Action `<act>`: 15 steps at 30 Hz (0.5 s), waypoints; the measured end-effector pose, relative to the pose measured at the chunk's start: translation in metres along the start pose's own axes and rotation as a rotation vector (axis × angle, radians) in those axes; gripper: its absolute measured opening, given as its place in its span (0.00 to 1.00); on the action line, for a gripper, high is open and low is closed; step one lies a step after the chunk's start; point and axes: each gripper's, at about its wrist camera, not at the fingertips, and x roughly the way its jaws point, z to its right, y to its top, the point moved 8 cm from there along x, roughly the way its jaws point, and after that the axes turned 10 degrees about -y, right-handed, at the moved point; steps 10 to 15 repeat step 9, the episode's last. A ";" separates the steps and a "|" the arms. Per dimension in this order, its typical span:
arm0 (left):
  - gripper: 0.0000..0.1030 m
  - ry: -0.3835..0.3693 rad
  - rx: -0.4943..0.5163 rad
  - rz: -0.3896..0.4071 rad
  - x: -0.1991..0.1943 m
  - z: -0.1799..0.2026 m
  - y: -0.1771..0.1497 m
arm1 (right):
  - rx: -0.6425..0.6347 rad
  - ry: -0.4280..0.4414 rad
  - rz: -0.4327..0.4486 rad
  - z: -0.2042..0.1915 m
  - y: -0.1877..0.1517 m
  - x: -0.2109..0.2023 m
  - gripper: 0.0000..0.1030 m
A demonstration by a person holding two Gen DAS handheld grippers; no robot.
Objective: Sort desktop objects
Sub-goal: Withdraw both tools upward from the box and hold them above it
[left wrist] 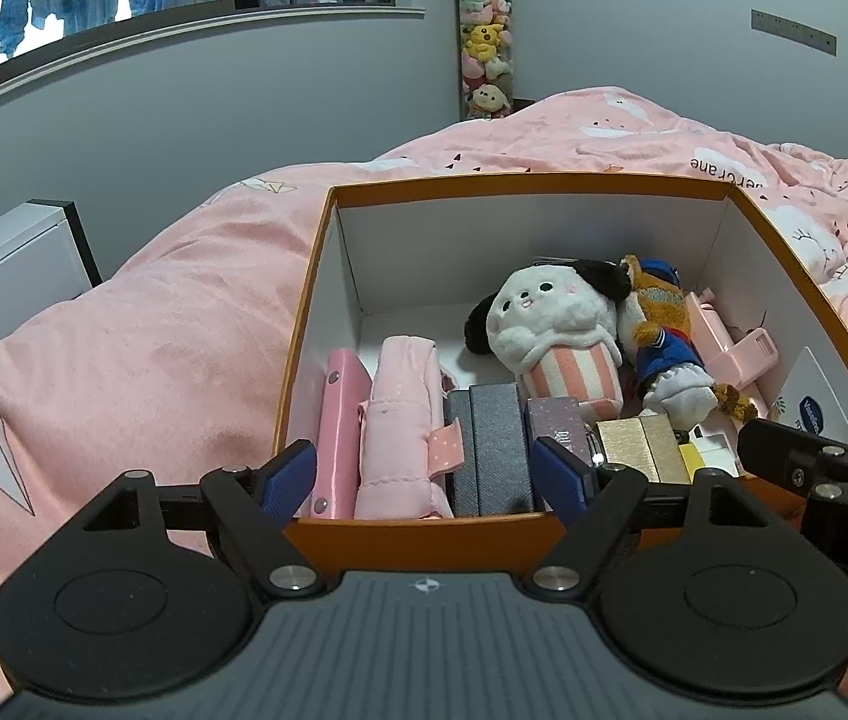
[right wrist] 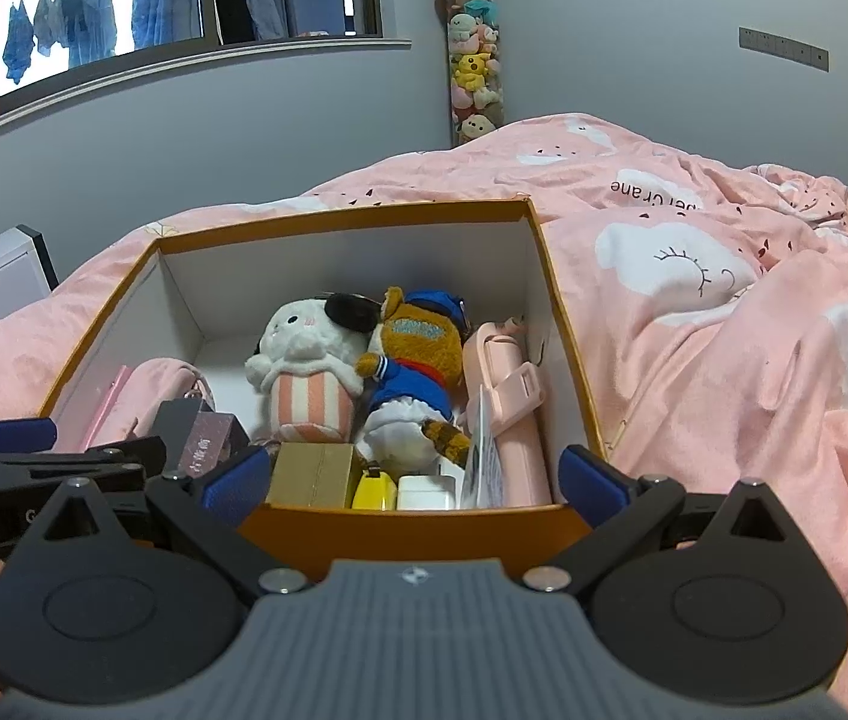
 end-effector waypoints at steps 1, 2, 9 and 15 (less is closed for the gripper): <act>0.90 0.001 0.001 0.000 0.000 0.000 0.000 | -0.002 -0.001 0.000 0.000 0.000 0.000 0.99; 0.90 0.003 0.003 0.000 0.000 0.000 0.000 | -0.003 -0.002 0.000 0.000 0.000 0.000 0.99; 0.90 0.015 0.015 0.004 0.000 0.001 0.000 | -0.006 -0.004 0.000 0.000 -0.001 0.000 0.99; 0.90 0.015 0.015 0.004 0.000 0.001 0.000 | -0.006 -0.004 0.000 0.000 -0.001 0.000 0.99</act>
